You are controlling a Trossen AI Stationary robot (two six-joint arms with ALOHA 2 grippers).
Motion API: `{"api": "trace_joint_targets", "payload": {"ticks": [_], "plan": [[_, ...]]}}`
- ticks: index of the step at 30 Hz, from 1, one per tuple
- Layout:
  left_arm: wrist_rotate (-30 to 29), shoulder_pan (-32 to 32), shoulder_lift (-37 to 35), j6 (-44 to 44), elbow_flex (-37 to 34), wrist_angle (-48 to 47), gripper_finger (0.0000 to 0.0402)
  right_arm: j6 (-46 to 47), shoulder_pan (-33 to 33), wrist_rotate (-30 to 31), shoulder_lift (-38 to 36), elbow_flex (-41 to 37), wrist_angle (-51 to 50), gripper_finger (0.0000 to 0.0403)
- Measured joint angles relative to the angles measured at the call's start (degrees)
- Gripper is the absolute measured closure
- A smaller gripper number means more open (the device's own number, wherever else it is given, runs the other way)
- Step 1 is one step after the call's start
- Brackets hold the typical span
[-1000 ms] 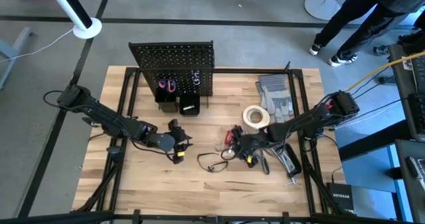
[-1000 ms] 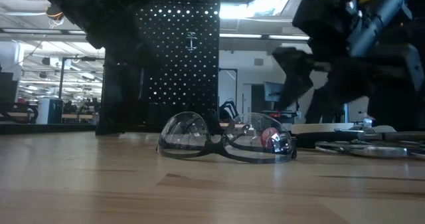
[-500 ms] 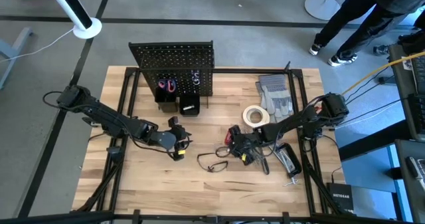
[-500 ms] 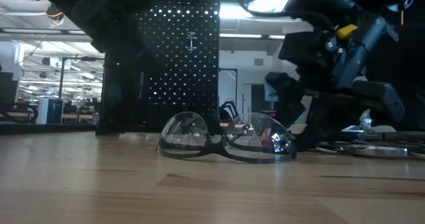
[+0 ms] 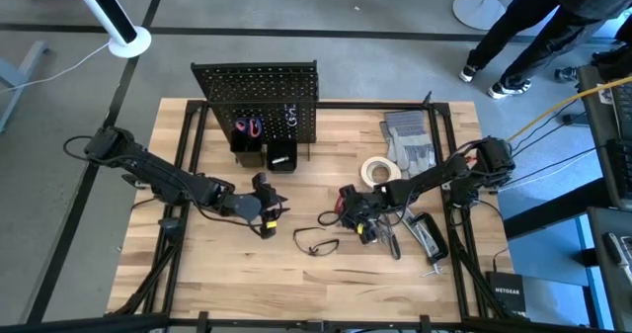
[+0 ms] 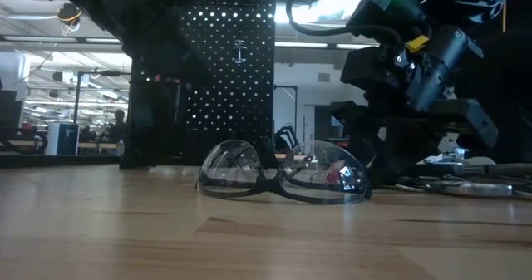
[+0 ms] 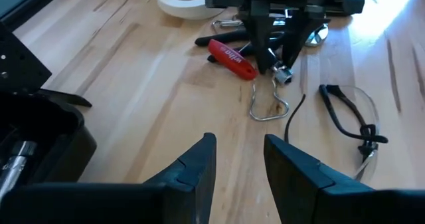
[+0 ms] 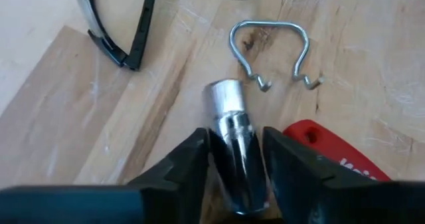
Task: Hang tools onto peg board
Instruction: Put the socket wrench into the right pegboard organizer bin
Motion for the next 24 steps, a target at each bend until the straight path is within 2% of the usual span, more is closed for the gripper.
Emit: {"api": "trace_joint_targets", "payload": {"ticks": [7, 12, 20, 24], "plan": [[-0.07, 0.00, 0.00, 0.00, 0.00, 0.06, 0.0286, 0.00, 0.04, 0.52, 0.12, -0.11, 0.49, 0.0308], [-0.11, 0.00, 0.00, 1.77, 0.00, 0.77, 0.0286, 1.12, 0.04, 1.75, -0.39, 0.20, 2.86, 0.0309], [-0.05, 0.82, 0.00, 5.46, 0.02, 2.79, 0.0286, 8.75, -0.04, 7.94, -5.42, 5.69, -6.24, 0.0309], [3.23, 2.23, 0.00, 8.08, 0.02, 2.75, 0.0286, 10.81, -0.02, 8.52, -5.59, 7.69, -6.67, 0.0309]]}}
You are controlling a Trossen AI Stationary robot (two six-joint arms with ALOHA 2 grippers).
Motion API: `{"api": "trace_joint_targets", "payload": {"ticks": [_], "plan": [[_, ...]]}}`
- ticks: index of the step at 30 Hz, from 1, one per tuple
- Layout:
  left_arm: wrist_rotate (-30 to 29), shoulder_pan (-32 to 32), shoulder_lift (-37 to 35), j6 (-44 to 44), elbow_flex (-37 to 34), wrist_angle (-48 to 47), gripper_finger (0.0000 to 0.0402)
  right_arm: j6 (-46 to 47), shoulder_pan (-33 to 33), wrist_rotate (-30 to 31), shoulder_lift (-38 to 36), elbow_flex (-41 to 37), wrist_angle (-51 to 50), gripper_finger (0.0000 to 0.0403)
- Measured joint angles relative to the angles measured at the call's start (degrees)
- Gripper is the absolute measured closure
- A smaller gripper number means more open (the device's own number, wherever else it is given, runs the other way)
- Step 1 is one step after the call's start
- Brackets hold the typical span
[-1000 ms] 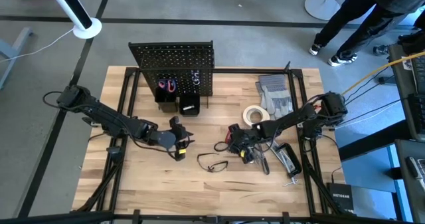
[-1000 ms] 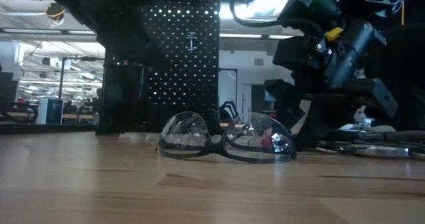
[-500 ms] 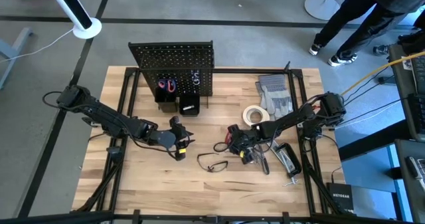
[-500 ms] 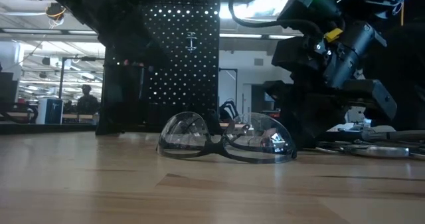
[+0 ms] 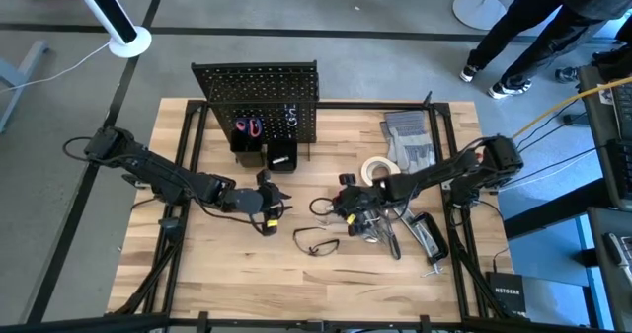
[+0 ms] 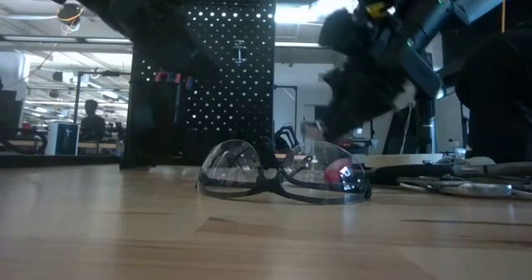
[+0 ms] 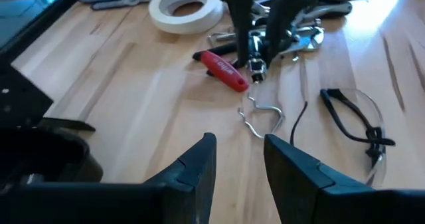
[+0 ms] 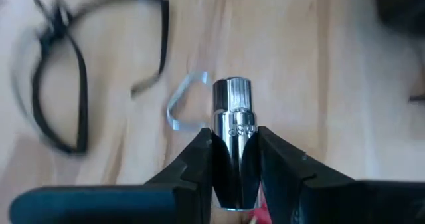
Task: Hang tools onto peg board
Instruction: Put the socket wrench into the right pegboard organizer bin
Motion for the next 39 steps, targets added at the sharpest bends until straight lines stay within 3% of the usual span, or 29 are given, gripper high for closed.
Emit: {"api": "trace_joint_targets", "payload": {"ticks": [7, 15, 29, 35, 39], "plan": [[0.59, 0.21, 0.00, 0.18, 0.00, 0.11, 0.0285, 0.60, -0.03, -0.71, -0.10, 1.66, 6.58, 0.0309], [0.66, 0.18, 0.02, -5.38, 0.00, 0.26, 0.0285, -1.39, -1.62, -1.76, 1.94, 1.68, 16.38, 0.0309], [0.57, -8.42, 0.07, -13.43, 0.00, -4.68, 0.0285, -0.04, -10.84, 7.33, 8.84, 1.95, 38.82, 0.0309], [-5.17, -12.33, 0.07, -11.73, 0.00, -4.70, 0.0286, 0.16, -15.06, 4.32, 14.82, 8.71, 40.19, 0.0308], [-6.87, -13.97, 0.07, -12.42, 0.00, -4.72, 0.0286, 0.39, -16.99, 1.42, 19.59, 15.99, 35.70, 0.0308]]}}
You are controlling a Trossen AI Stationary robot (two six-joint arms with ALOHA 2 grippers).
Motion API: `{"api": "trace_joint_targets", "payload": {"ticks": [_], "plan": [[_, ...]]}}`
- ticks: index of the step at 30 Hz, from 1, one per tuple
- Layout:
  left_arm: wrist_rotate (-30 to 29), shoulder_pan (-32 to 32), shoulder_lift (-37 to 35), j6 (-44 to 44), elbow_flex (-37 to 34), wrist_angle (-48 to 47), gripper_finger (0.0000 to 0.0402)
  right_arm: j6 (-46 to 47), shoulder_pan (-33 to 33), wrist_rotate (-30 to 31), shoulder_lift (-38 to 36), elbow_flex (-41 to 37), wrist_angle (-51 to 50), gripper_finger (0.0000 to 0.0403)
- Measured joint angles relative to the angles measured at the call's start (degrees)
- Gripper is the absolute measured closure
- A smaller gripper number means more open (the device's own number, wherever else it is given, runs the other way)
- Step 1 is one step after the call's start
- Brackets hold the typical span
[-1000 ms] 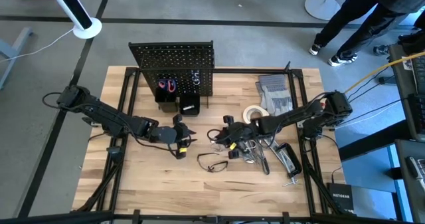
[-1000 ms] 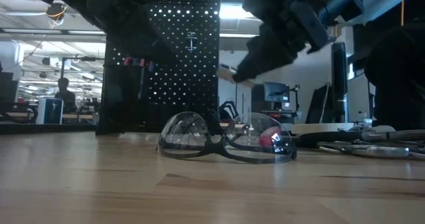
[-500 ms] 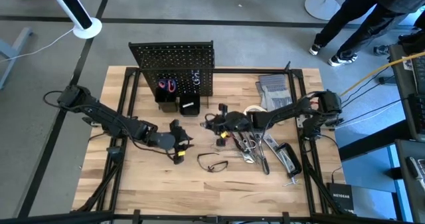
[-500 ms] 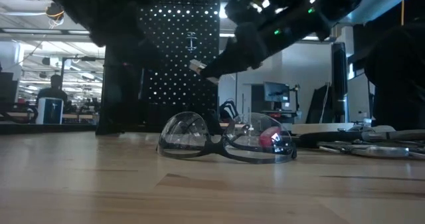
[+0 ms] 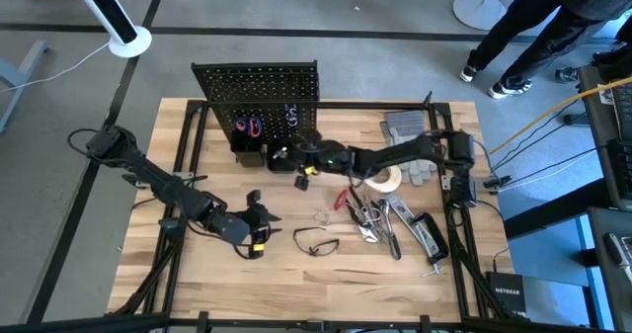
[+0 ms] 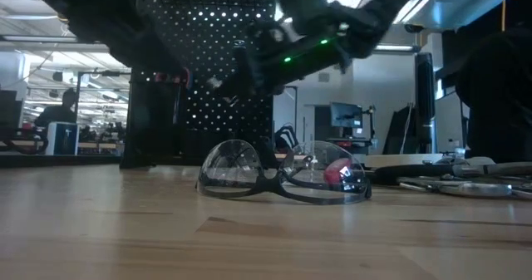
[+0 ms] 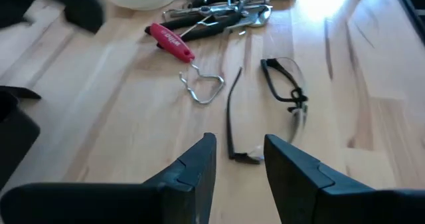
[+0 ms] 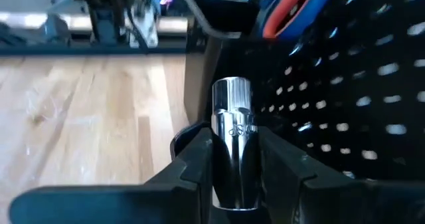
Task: Hang tools onto peg board
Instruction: Put the socket wrench into the right pegboard organizer bin, then put the binder clip into the right pegboard organizer bin
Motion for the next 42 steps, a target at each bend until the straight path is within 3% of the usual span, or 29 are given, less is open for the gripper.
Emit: {"api": "trace_joint_targets", "payload": {"ticks": [6, 11, 21, 25, 30, 35, 39, 42], "plan": [[-0.38, -1.24, 0.00, -3.20, -0.94, 1.14, 0.0286, 0.41, -1.50, -0.54, 5.00, 9.58, -13.37, 0.0308], [-0.40, -1.20, 0.00, -5.61, -1.34, 1.28, 0.0286, 0.55, -1.81, -0.98, 5.55, 10.79, -18.19, 0.0303], [-0.38, -1.20, 0.00, -5.40, -1.36, 1.97, 0.0299, 0.18, -1.79, -2.30, 4.90, 10.79, -20.07, 0.0227], [-0.37, -1.13, 0.00, -5.33, -1.36, 2.08, 0.0314, -0.27, -1.07, -4.96, 0.74, 10.79, -25.46, 0.0211], [-2.02, -1.13, 0.00, -5.34, -1.38, 3.66, 0.0325, -0.88, 2.89, -6.38, -8.07, 10.83, -43.17, 0.0208], [-9.59, -1.13, 1.30, -4.56, -1.40, 7.18, 0.0329, 0.10, 9.80, -6.23, -13.80, 10.34, -60.10, 0.0208], [-13.15, -0.02, 5.66, -3.62, -1.41, 12.29, 0.0329, 3.88, 14.78, -6.07, -14.71, 7.86, -65.43, 0.0208], [-13.21, 0.88, 9.11, -2.56, -1.42, 13.49, 0.0329, 7.13, 17.02, -5.91, -14.53, 4.54, -62.14, 0.0208]]}}
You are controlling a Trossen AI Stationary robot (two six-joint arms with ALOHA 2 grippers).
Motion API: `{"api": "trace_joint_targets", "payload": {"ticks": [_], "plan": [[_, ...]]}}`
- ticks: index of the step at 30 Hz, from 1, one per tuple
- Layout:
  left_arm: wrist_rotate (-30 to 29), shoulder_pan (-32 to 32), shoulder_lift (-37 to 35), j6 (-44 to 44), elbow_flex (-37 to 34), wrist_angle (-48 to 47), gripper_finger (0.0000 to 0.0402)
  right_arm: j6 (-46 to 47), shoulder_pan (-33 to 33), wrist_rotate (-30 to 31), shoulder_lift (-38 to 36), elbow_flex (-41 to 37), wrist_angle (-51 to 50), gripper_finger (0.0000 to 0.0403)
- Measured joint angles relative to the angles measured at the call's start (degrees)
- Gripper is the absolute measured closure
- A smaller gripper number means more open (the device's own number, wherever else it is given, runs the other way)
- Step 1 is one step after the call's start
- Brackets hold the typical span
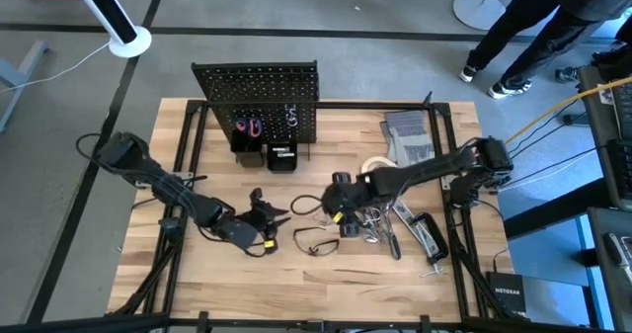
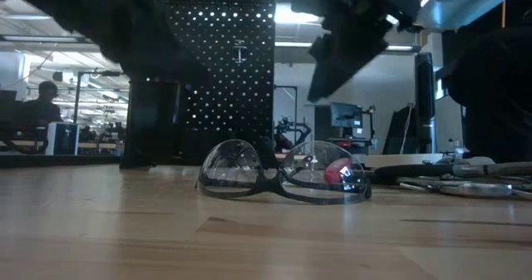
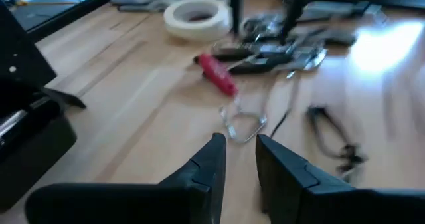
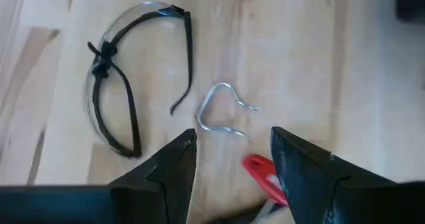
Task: Hang tools onto peg board
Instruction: Put the binder clip into the right pegboard organizer bin
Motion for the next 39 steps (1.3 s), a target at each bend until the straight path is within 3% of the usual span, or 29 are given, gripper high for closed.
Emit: {"api": "trace_joint_targets", "payload": {"ticks": [7, 12, 27, 39], "plan": [[7.67, 0.85, 2.05, 0.68, -0.04, -3.95, 0.0329, 12.76, -0.18, 1.30, 0.26, -12.12, 15.58, 0.0219], [8.04, 0.85, 2.05, -1.06, -0.04, -7.22, 0.0329, 16.94, -1.68, 1.55, 0.85, -19.06, 26.70, 0.0234], [8.04, 0.87, 2.05, -1.62, -0.09, -7.62, 0.0329, 16.92, -2.65, -0.72, 6.38, -21.00, 36.92, 0.0252], [8.04, 0.85, 2.05, -1.82, -0.50, -7.63, 0.0329, 16.17, -2.64, -0.84, 6.10, -20.93, 37.49, 0.0389]]}}
